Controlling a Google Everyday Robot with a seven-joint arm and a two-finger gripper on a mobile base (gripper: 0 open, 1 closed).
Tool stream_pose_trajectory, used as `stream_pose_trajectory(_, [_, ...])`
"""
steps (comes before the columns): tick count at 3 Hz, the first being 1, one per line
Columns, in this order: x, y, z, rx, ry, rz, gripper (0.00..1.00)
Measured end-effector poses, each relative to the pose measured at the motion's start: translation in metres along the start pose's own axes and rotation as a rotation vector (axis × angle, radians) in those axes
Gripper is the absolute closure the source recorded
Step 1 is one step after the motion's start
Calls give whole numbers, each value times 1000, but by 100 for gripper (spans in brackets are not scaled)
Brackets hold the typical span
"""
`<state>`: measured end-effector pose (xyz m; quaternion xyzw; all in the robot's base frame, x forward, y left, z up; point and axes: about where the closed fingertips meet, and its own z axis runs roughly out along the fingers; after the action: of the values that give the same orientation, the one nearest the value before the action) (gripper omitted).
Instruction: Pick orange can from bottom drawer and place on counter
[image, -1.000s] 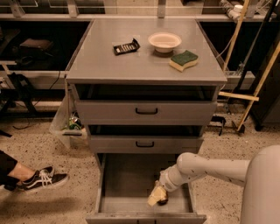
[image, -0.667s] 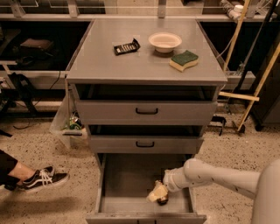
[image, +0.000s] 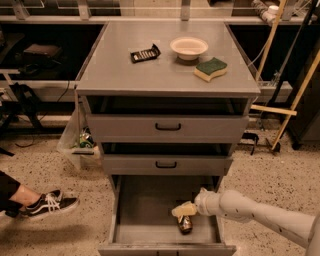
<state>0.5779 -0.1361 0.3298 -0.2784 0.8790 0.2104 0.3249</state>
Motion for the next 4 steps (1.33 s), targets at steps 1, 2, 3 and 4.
stream_pose_trajectory(1, [0, 0, 0, 0, 0, 0, 0])
stream_pose_trajectory(2, [6, -9, 32, -28, 31, 44, 0])
stream_pose_trajectory(3, [16, -41, 77, -60, 48, 146, 0])
stream_pose_trajectory(4, [17, -39, 77, -62, 50, 146, 0])
